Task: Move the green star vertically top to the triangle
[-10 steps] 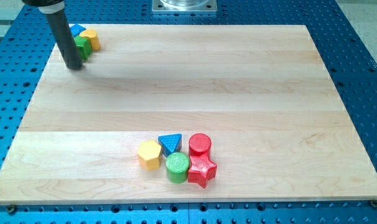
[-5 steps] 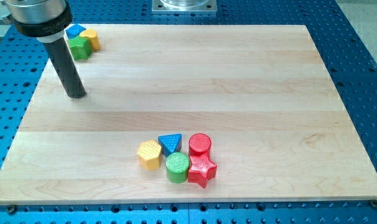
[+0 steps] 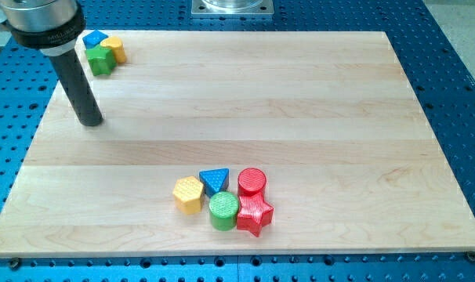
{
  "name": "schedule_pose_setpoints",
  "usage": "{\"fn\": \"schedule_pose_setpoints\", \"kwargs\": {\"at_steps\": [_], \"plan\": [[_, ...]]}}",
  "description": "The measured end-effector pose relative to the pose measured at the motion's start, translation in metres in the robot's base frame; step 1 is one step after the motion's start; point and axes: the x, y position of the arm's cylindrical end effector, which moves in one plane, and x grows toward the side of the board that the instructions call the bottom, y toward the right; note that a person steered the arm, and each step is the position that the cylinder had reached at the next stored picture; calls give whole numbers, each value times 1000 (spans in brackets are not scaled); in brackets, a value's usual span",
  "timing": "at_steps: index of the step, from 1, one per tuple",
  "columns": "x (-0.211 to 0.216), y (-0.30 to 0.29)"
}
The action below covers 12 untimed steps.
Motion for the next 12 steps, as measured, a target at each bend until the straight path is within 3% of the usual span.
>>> {"fn": "schedule_pose_setpoints", "kwargs": {"at_steps": [2, 4, 5, 10, 12], "plan": [[-19, -10], [-105, -64], [-118, -64], [-135, -50], [-46, 33]]}}
